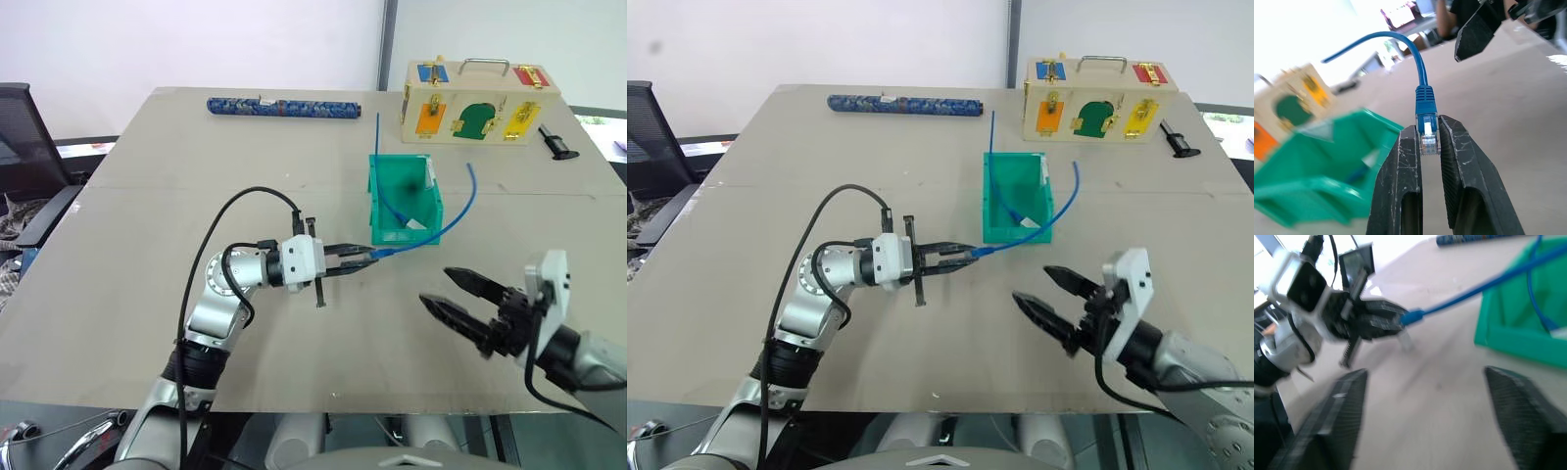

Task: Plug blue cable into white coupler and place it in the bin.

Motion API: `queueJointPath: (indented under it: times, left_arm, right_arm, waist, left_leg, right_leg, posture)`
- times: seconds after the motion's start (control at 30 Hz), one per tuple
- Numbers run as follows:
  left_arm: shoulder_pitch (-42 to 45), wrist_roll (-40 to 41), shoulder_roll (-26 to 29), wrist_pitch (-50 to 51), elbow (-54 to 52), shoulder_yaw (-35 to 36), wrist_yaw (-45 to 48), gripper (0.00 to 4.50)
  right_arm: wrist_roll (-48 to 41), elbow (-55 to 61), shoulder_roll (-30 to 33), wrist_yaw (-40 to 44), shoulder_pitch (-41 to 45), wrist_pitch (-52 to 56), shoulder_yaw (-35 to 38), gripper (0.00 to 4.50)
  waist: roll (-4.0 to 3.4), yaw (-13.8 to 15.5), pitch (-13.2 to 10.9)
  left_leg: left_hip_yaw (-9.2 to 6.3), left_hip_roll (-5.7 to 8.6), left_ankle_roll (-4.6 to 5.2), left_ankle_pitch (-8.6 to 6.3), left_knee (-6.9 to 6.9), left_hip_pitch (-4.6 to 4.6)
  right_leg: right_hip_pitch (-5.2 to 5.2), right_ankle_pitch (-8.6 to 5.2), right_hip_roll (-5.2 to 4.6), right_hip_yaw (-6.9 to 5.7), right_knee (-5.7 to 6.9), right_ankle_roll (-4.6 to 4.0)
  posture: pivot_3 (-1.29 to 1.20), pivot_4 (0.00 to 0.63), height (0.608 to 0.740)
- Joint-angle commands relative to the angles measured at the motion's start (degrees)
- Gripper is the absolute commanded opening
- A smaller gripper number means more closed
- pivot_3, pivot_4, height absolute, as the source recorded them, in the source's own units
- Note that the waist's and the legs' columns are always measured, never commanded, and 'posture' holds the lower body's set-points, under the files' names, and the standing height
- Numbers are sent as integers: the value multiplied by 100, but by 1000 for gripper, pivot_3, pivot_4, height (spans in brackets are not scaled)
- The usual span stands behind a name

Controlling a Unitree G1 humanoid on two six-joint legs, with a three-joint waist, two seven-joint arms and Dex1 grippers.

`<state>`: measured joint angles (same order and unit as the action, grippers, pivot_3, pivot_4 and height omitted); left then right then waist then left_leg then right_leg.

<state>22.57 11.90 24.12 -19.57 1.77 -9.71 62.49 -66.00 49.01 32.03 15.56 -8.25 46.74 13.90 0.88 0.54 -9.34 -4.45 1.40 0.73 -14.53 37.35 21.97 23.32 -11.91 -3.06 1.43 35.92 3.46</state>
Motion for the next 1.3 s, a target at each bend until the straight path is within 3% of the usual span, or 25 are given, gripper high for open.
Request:
queueJointPath:
  times: [0.03,0.3,0.33,0.9,1.03,1.3]
  left_arm:
    - [188,-315,-140,-678,173,104,-433,0]
    - [371,-525,-322,-1029,202,17,-948,0]
    - [381,-526,-322,-1023,174,6,-972,0]
    - [289,-426,-274,-833,-113,-175,-1042,0]
    - [267,-403,-279,-795,-148,-184,-1045,0]
    - [253,-368,-273,-755,-144,-194,-1017,0]
  right_arm:
    - [-507,-284,-527,-1040,712,5,-522,3460]
    - [-944,-904,-1075,-1677,1633,-17,-1073,3460]
    - [-970,-952,-1078,-1660,1684,-40,-1081,2932]
    - [-1366,-1223,-926,-1697,2041,-114,-987,2932]
    - [-1478,-1210,-866,-1720,2038,-132,-949,1059]
    - [-1592,-1173,-754,-1779,2001,-207,-938,1059]
  waist:
    - [0,-4,0]
    - [0,0,0]
    - [-1,-1,-1]
    - [-1,-131,0]
    - [-1,-131,0]
    - [-1,-131,0]
  left_leg:
    - [2,0,0,0,0,0]
    - [-2,4,0,0,0,8]
    - [-1,4,0,0,0,7]
    - [-2,3,1,0,-1,4]
    - [-2,3,1,0,-1,4]
    - [-2,2,1,0,-1,4]
  right_leg:
    - [0,0,1,1,0,0]
    - [3,1,-5,2,-3,1]
    - [3,2,-4,3,-2,1]
    - [3,1,2,3,3,1]
    - [3,1,1,3,3,1]
    - [3,1,1,3,3,1]
  posture:
    - [0,150,738]
    - [0,150,738]
    - [0,150,738]
    - [0,150,738]
    - [0,150,738]
    - [0,150,738]
